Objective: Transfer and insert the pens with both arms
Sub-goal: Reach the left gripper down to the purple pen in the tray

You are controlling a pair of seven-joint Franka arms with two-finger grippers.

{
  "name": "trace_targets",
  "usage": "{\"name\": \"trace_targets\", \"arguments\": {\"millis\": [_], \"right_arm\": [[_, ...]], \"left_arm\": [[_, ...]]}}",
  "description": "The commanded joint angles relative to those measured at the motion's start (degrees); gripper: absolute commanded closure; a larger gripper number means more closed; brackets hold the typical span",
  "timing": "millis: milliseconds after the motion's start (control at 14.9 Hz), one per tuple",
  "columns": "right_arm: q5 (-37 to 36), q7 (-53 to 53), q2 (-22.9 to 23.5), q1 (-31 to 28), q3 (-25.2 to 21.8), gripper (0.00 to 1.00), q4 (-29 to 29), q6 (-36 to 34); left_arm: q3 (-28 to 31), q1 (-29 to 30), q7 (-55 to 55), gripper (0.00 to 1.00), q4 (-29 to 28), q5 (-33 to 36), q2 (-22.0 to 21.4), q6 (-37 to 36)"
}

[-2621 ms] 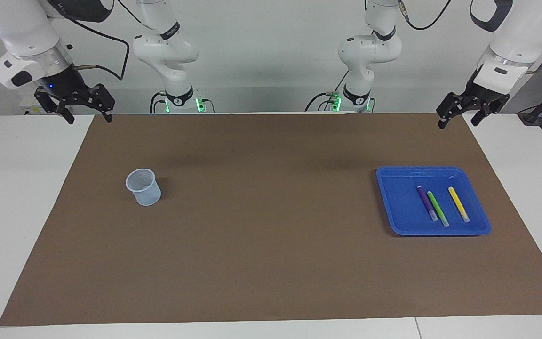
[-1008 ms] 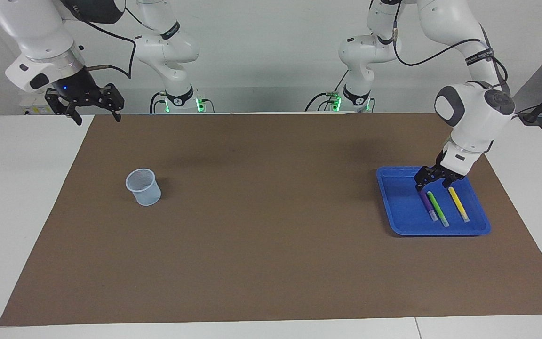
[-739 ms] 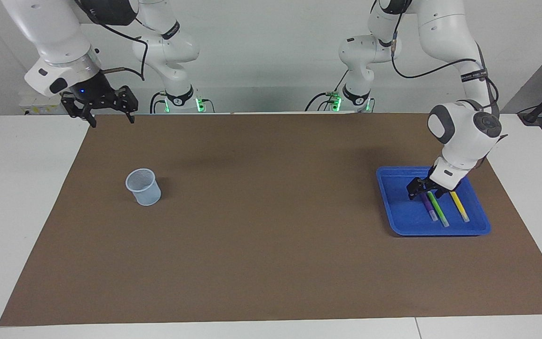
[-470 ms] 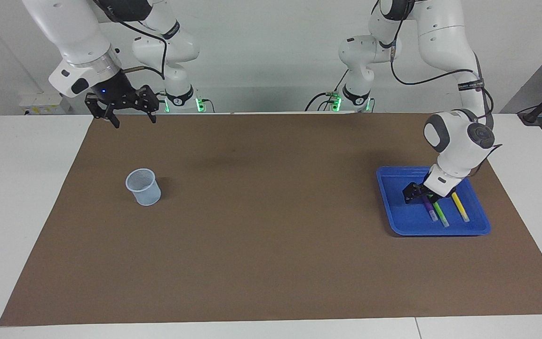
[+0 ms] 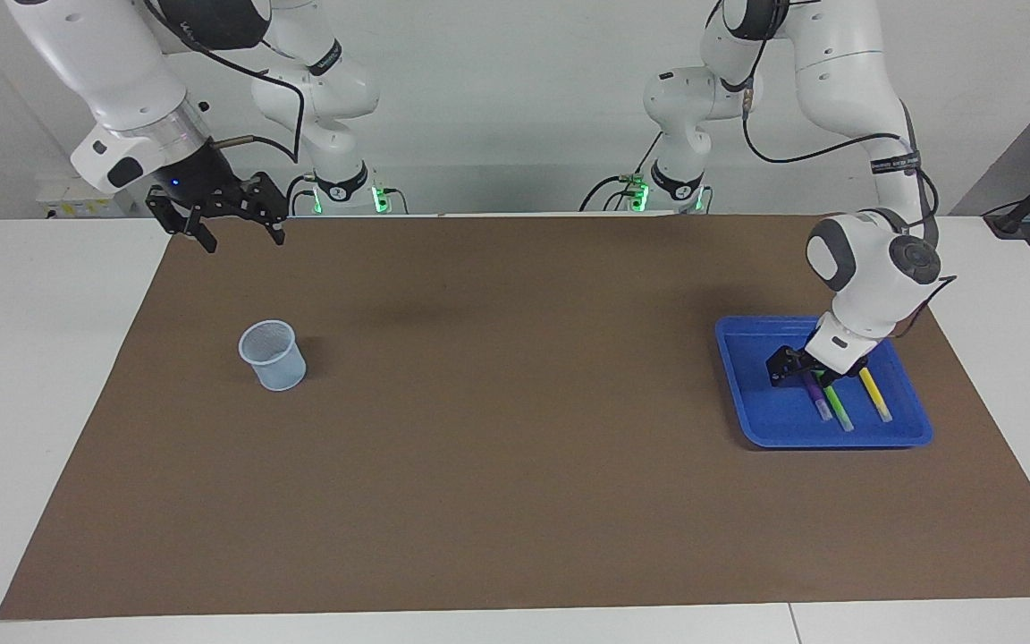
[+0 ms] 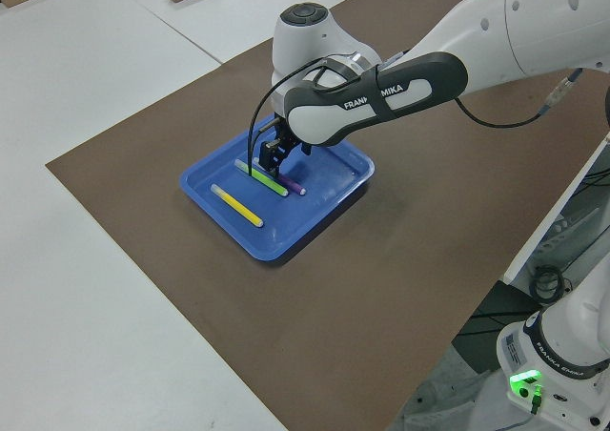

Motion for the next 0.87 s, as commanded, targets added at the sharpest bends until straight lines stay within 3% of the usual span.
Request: {"name": "trace_targets", "arguments": {"millis": [0,336,538,672,807], "right_arm": [[1.4,0.4,0.2,-0.4,0.3,0.0,-0.5,-1.2],[-6.6,0.2,0.1,-0.4,0.2,0.0,1.0,-8.3],[-6.6,0.3,0.0,-0.3,0.2,0.0,1.2,-5.7],[-6.6,0.3,-0.7,0.1,0.7,0.0,-2.1,-2.0],[-6.7,-1.2,-0.3,-0.9,0.4,0.0,0.3,-3.9]], "left_arm": [[-0.1,0.5,1.3,0.0,-1.4,0.0,0.2,2.0],[-0.1,0.5,1.2,0.0,-5.5,0.0,0.0,7.2],[-0.1,0.4,1.1,0.01,-4.9,0.0,0.0,6.3],[0.1,0.2,0.8,0.3,-4.2,0.0,0.0,4.6],[0.1,0.4,0.8,0.59,-3.9,0.0,0.0,3.6]]}}
